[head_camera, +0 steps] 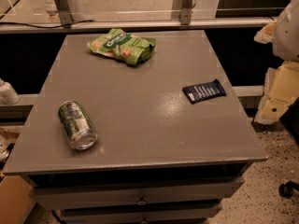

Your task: Pick green rice chip bag

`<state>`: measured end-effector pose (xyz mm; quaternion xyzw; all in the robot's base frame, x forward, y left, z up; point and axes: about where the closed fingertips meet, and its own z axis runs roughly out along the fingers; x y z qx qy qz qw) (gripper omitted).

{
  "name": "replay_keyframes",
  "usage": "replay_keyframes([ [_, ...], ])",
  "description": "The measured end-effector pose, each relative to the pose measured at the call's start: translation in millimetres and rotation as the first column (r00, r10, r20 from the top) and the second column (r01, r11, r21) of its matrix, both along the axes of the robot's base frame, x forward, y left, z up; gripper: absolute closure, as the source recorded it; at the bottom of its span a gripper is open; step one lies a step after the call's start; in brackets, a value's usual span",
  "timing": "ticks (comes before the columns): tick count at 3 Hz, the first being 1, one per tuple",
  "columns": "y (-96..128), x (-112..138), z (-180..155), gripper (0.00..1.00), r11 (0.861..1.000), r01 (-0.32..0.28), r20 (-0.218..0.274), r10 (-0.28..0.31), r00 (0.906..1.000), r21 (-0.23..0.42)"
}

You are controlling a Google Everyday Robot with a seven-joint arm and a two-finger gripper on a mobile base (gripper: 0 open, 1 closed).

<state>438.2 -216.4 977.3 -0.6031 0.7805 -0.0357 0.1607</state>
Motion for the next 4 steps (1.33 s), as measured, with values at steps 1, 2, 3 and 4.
replay_keyframes([
  [1, 0.0, 0.0, 0.0, 0.00, 1.000, 0.000, 0.000, 0.000, 1.0000, 0.000],
  [2, 4.9, 1.6, 3.7, 0.00, 1.000, -0.015, 0.019, 0.015, 0.9997, 0.010],
  [3, 27.3, 25.3, 7.9, 0.00, 0.997, -0.047, 0.044, 0.044, 0.9981, 0.059],
  [4, 49.9, 69.3, 11.0, 0.00, 0.989, -0.059, 0.063, 0.052, 0.9967, 0.132],
])
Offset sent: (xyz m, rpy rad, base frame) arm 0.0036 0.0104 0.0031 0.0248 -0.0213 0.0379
